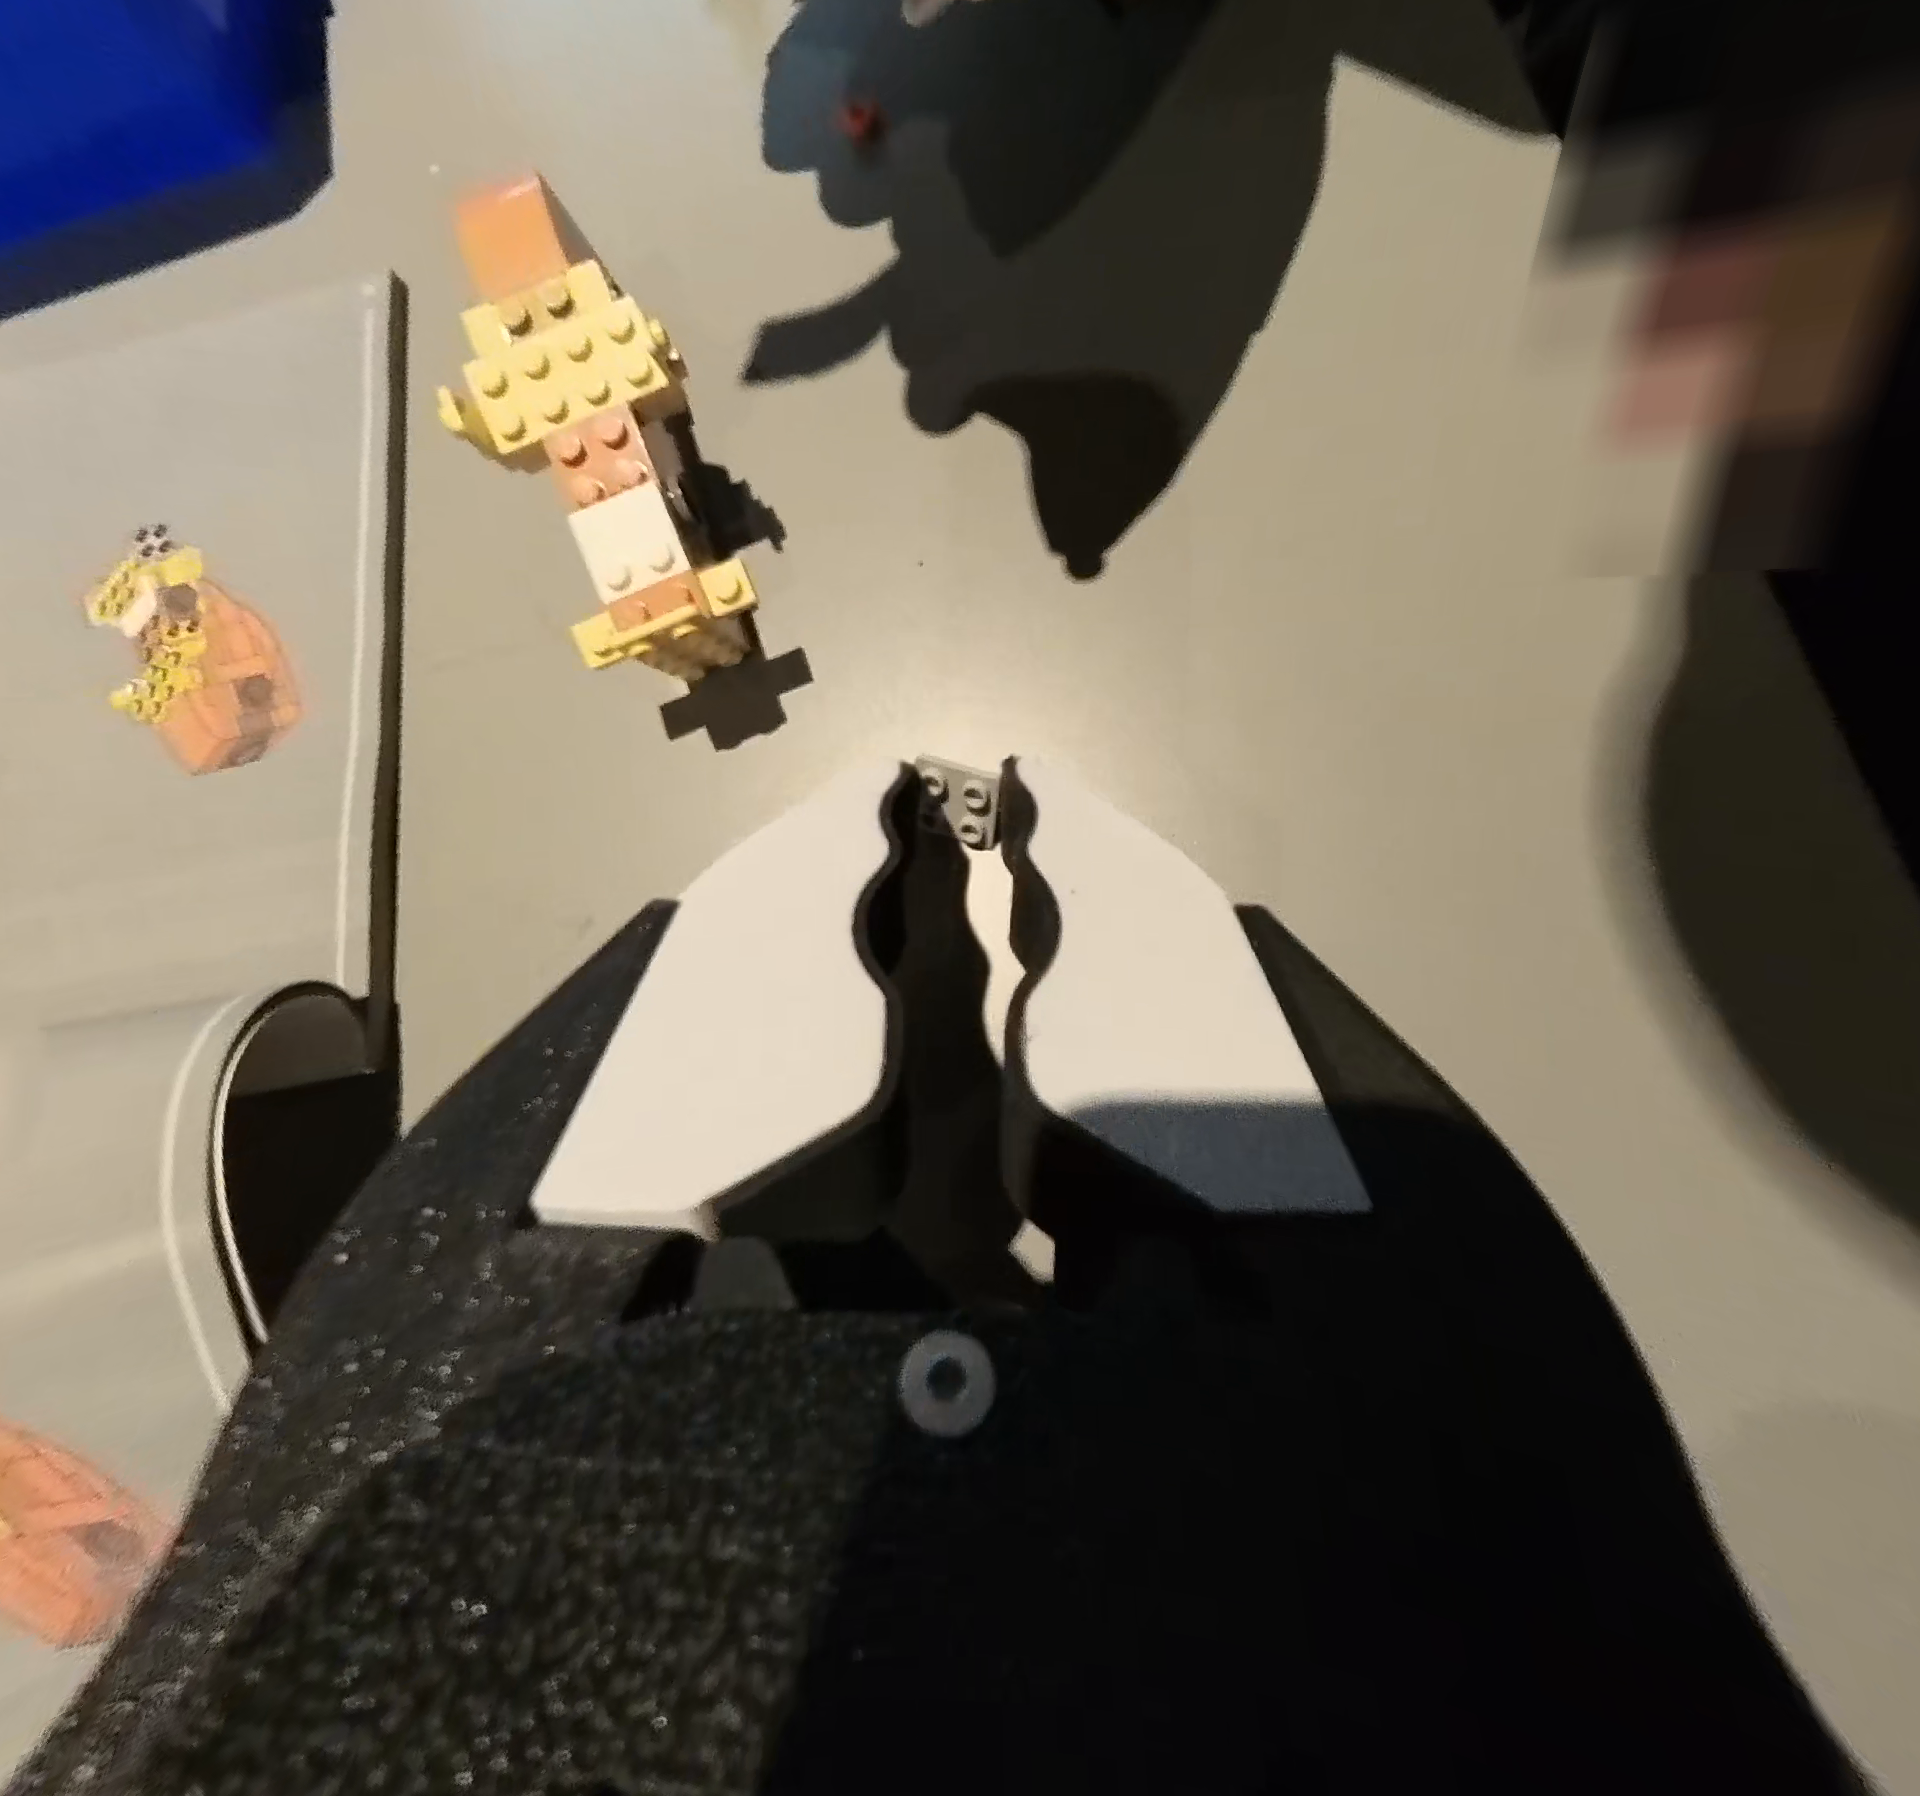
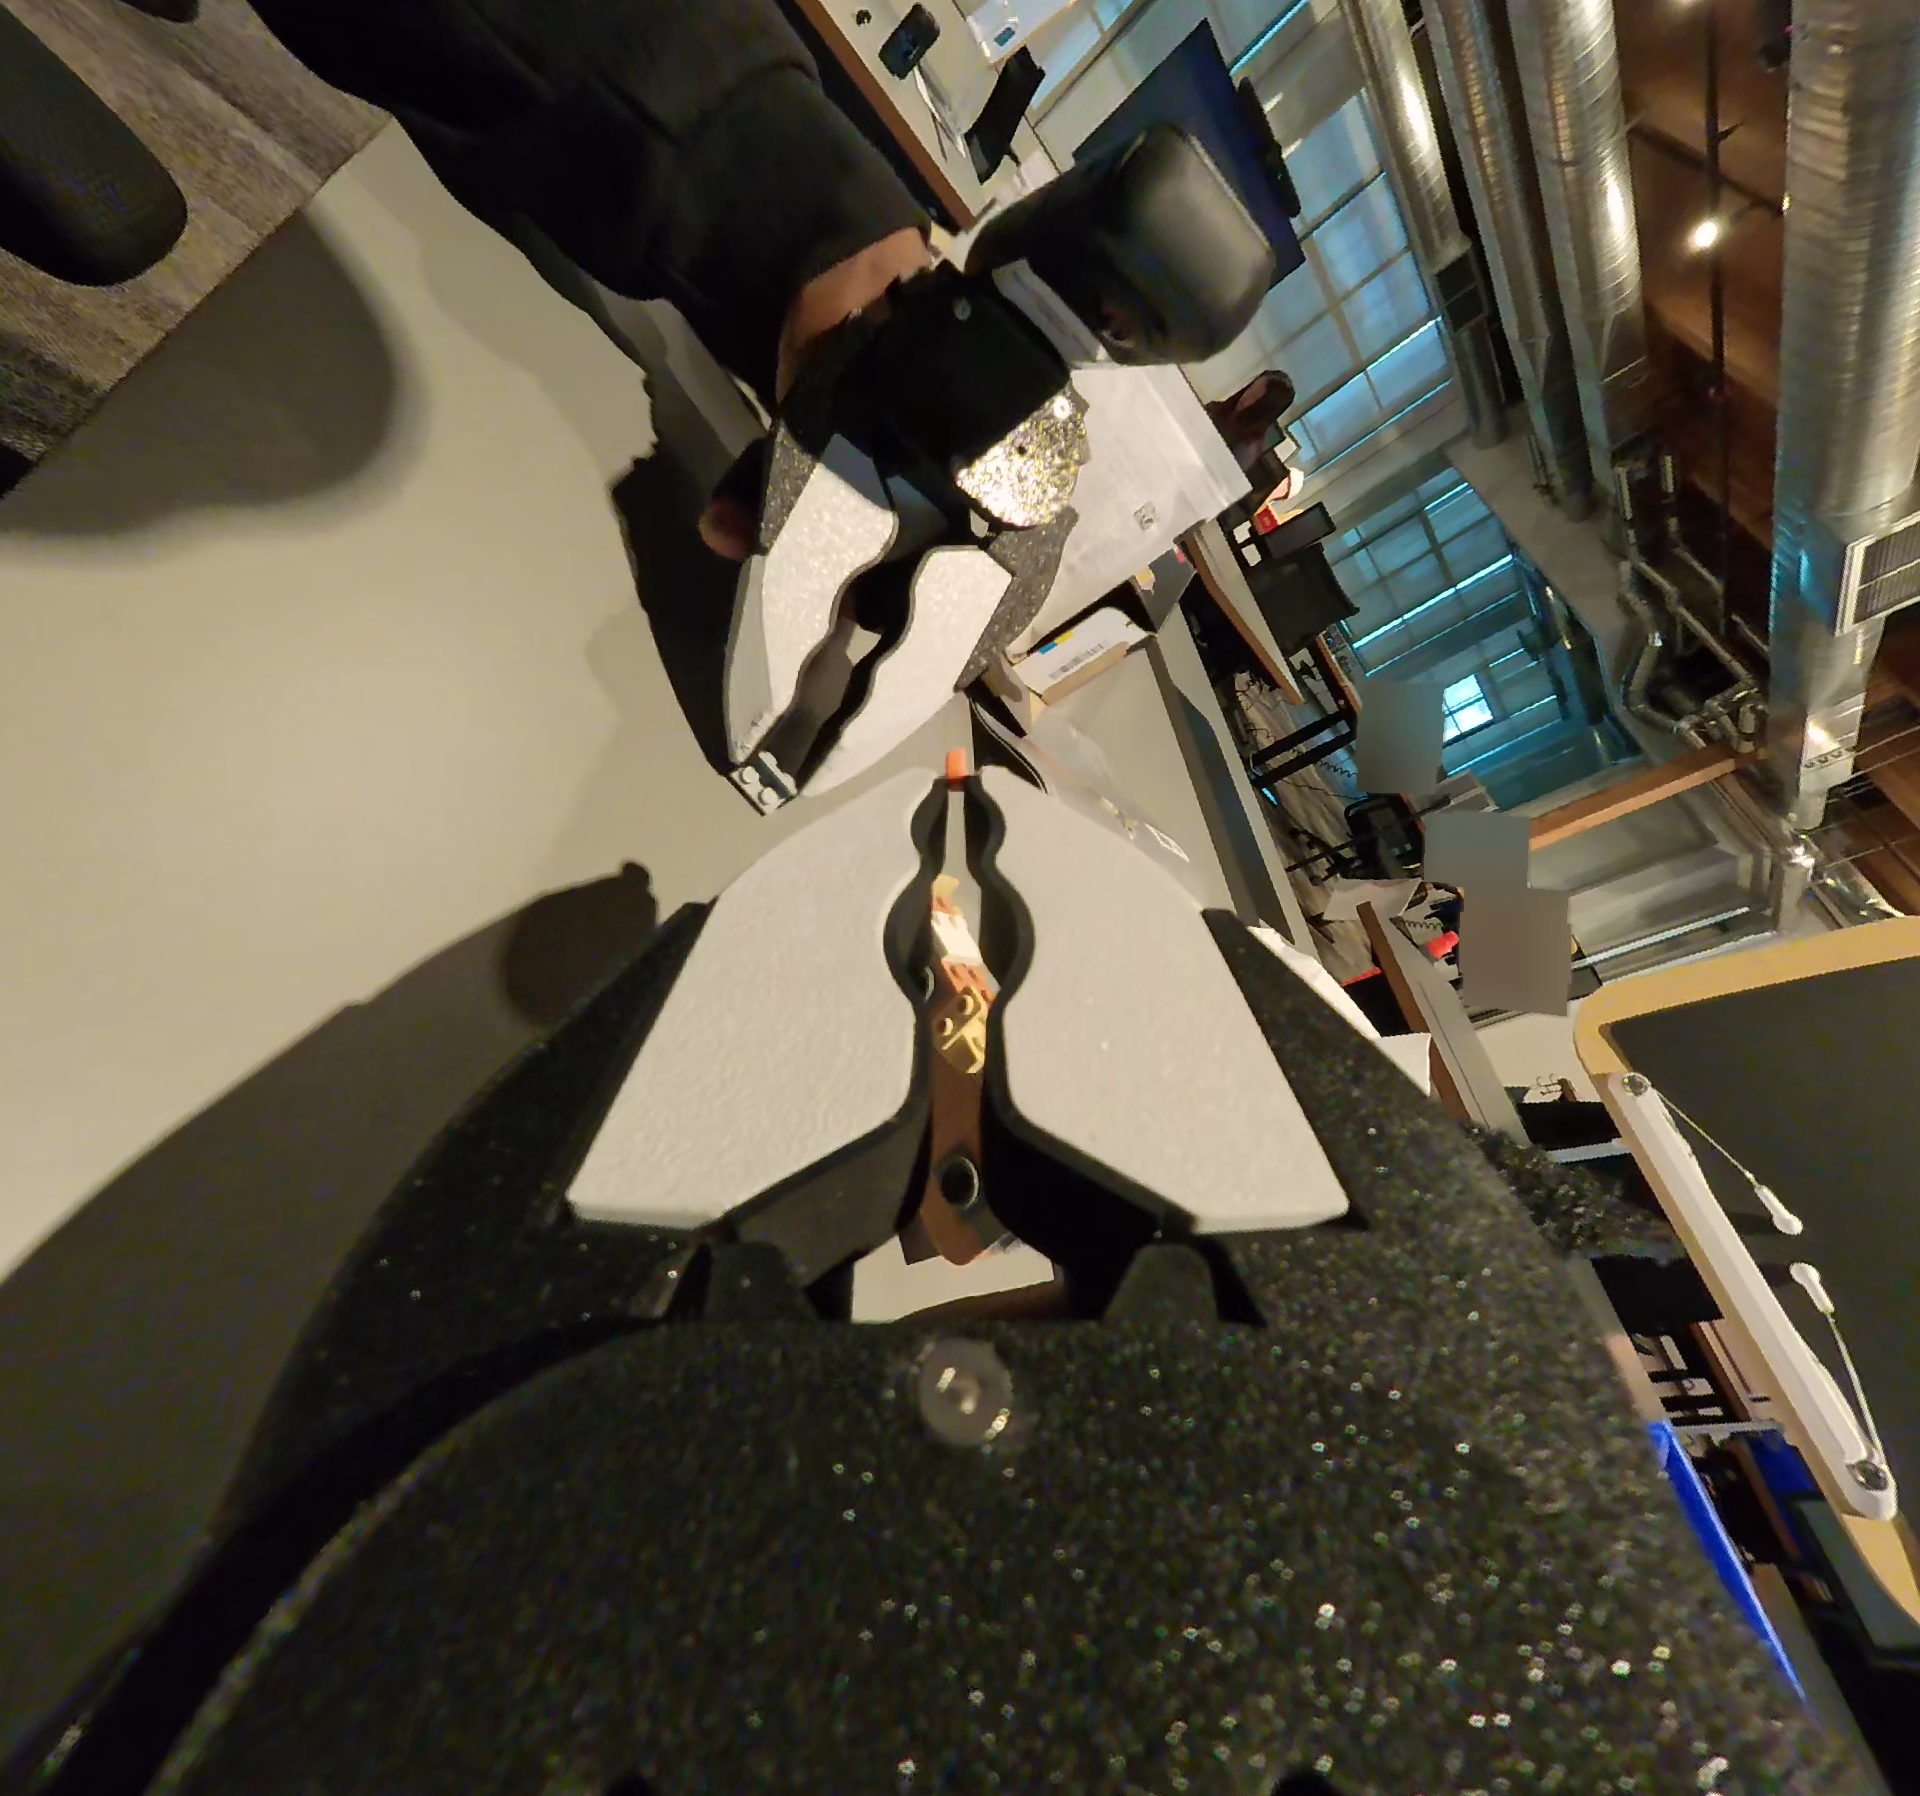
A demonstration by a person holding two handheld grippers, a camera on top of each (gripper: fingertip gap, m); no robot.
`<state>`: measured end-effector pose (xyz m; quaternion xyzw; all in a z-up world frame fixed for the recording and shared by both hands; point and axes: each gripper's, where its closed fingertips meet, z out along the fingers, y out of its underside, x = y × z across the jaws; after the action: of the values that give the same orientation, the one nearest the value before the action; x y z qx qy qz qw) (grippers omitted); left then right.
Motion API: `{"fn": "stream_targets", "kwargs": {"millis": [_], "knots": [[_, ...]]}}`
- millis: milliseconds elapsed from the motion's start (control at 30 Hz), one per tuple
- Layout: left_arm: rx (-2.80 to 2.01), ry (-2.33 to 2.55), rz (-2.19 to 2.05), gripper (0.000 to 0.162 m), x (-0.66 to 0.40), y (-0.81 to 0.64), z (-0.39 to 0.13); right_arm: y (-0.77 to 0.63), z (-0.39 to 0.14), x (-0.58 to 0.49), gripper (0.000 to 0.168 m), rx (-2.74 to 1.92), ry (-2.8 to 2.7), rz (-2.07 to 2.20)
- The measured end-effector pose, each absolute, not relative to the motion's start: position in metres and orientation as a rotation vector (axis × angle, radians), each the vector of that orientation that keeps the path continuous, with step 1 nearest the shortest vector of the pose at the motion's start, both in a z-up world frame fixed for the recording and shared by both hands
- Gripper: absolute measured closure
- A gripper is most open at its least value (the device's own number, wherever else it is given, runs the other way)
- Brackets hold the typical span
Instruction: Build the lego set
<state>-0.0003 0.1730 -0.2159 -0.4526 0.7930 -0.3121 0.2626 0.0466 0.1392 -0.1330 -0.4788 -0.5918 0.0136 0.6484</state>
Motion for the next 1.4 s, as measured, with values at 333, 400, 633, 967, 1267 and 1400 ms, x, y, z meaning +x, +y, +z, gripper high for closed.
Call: {"fn": "stream_targets", "kwargs": {"millis": [333,400,633,967,1267,1400], "knots": [[-1.237,2.017,-0.905,0.148,0.002,0.183,-0.202,0.141,-0.132,0.048,0.165,-1.093,-1.322,0.036],[-1.264,1.937,-0.976,0.148,0.006,0.183,-0.192,0.144,-0.132,0.048,0.165,-1.098,-1.309,0.027],[-1.364,1.668,-1.198,0.148,0.023,0.180,-0.163,0.159,-0.127,0.053,0.165,-1.114,-1.250,-0.034],[-1.272,1.407,-1.398,0.149,0.035,0.143,-0.128,0.147,-0.116,0.057,0.166,-1.119,-1.173,0.056],[-1.302,1.381,-1.331,0.149,0.037,0.145,-0.131,0.140,-0.123,0.053,0.165,-1.150,-1.172,0.163],[-1.308,1.390,-1.305,0.149,0.038,0.145,-0.133,0.143,-0.122,0.060,0.165,-1.144,-1.152,0.167]]}}
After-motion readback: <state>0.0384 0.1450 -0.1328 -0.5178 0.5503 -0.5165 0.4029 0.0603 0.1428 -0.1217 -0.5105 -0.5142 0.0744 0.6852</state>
